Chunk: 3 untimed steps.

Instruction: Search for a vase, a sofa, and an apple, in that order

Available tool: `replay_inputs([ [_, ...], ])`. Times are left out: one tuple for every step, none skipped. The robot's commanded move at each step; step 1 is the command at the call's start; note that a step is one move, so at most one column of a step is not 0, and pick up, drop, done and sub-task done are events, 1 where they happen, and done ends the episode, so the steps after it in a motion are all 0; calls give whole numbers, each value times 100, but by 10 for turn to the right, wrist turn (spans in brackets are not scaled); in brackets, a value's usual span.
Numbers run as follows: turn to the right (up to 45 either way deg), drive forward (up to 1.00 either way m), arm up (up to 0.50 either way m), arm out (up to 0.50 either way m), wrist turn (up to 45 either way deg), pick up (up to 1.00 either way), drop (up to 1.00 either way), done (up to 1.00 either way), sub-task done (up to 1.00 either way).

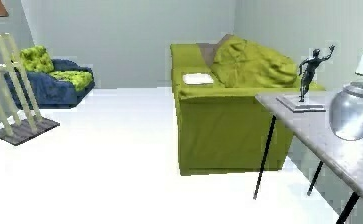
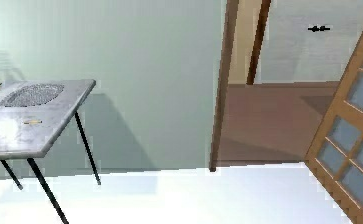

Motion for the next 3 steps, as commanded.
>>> replay_inputs([
  [0, 60, 0, 0, 0, 0, 0, 0, 0],
  [120, 0, 0, 0, 0, 0, 0, 0, 0],
  [0, 0, 0, 0, 0, 0, 0, 0, 100],
])
